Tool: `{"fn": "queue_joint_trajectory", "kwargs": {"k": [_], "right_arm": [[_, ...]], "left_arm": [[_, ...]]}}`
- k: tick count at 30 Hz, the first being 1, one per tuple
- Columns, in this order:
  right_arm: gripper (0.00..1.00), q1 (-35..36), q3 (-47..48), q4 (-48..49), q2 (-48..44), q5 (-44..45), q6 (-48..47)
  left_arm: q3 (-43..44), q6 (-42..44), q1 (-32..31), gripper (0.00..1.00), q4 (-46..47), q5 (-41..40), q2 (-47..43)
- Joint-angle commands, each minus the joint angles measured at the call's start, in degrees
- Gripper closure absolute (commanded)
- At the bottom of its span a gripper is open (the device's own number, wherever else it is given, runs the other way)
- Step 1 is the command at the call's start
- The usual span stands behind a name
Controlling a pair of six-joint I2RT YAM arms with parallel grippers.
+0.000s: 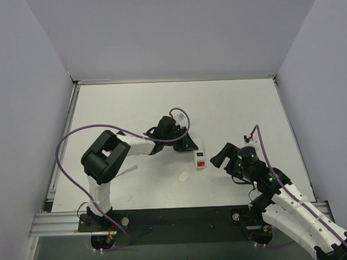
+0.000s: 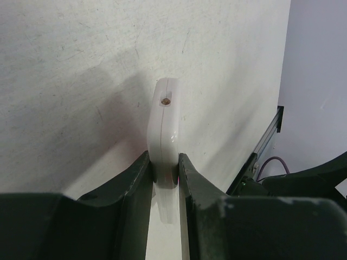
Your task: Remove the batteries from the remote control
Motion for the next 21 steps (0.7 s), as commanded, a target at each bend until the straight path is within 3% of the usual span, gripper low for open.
{"fn": "queue_joint_trajectory", "kwargs": {"k": [1, 5, 6, 12, 16, 17, 21], "right_arm": [[0.18, 0.34, 1.68, -1.29, 0.26, 1.55, -0.97], [0.18, 0.34, 1.68, -1.55, 0.00, 1.81, -0.80], [0.18, 0.34, 1.68, -1.64, -0.09, 1.90, -0.63], [0.18, 0.34, 0.98, -1.73, -0.62, 2.86, -0.45], [0.18, 0.34, 1.51, -1.90, 0.08, 2.43, -0.98], [0.18, 0.34, 1.68, -1.99, -0.09, 2.51, -1.06], [0.18, 0.34, 0.90, -1.91, -0.35, 3.30, -0.98]], "left_arm": [[2.55, 1.24, -0.10, 0.65, -1.13, -1.06, 0.05], [2.38, 2.65, -0.10, 0.54, -2.71, -0.97, -0.38], [2.37, 2.82, -0.18, 0.45, -2.98, -0.89, -0.47], [3.95, 5.02, -0.10, 0.36, -7.10, -1.41, -1.88], [6.24, 7.66, -0.10, 0.32, -14.29, -3.43, -3.02], [6.94, 8.53, -0.10, 0.24, -15.88, -4.31, -3.54], [9.31, 9.59, -0.10, 0.19, -27.48, -13.18, -6.71]]}}
